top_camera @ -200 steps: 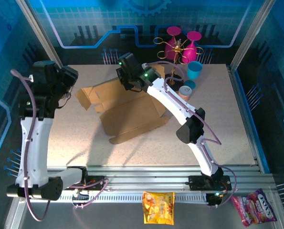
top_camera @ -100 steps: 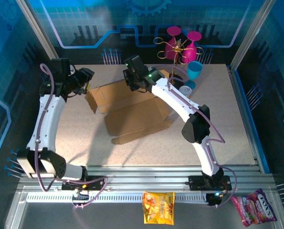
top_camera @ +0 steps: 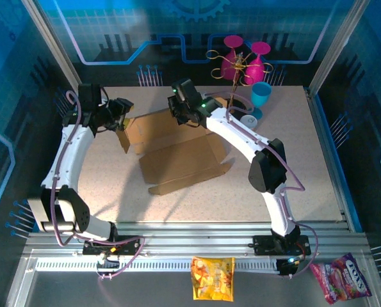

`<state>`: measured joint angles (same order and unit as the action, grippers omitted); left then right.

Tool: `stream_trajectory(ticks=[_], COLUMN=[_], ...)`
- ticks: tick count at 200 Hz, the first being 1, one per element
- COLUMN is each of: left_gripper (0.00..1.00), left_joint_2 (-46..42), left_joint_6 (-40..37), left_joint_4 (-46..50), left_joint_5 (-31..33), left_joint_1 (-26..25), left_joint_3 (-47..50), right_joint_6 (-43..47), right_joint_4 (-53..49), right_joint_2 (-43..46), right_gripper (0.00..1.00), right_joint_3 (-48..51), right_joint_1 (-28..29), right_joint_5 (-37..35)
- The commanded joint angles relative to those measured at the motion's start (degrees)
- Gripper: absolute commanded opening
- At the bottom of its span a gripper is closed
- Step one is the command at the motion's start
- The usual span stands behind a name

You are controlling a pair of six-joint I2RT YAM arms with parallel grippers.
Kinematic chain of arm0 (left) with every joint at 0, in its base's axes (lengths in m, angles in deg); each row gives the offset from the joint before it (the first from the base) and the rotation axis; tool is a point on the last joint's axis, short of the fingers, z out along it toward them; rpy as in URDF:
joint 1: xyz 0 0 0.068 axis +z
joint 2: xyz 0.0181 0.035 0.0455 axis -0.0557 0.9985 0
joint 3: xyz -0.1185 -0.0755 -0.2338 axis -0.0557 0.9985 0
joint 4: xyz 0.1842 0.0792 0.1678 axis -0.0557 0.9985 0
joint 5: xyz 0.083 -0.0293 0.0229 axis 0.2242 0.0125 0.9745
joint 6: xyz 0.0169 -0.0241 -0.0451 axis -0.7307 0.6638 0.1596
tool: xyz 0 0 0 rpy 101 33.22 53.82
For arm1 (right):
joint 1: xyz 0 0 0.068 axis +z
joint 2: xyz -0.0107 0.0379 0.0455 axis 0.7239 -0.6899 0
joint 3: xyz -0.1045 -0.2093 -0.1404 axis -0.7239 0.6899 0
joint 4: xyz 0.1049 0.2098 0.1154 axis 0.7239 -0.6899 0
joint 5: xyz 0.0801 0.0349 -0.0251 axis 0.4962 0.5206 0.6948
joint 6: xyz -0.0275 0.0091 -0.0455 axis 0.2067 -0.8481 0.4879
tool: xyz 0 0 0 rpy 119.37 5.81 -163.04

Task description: Fold the paper box

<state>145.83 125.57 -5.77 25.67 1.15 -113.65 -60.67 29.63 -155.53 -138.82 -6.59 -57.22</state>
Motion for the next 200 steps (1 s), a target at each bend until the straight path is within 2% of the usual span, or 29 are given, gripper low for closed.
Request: stream_trajectory(ticks=[1,97,147,160,200], left_gripper=[0.52,0.49,0.39,0.34,0.09], left_joint_2=[-0.3,2.1,3.2,3.4,3.7], left_joint_6=[0.9,3.5,5.2,5.4,5.9], left_joint_4=[-1.1,-4.6,-6.6,-6.9,-7.8], left_joint_5=[-2.1,-3.0,-2.9,-2.8,-2.5], left_joint_1=[-0.4,-2.8,-3.3,-3.3,-3.3], left_joint_3=[1.9,3.7,3.9,4.2,4.7], right_joint_6=[-1.0,-2.1,-2.7,-2.8,-2.8], right_joint_4=[4.5,8.0,9.8,10.1,11.9], right_joint_2=[3.4,5.0,6.4,6.7,7.3], right_gripper=[0.0,0.0,0.0,0.0,0.0], right_joint_3=[2.3,6.6,9.5,10.0,12.0], right_joint_1=[-0.8,-1.0,-1.0,-1.0,-1.0], right_joint_5=[0.5,2.2,3.2,3.3,3.7])
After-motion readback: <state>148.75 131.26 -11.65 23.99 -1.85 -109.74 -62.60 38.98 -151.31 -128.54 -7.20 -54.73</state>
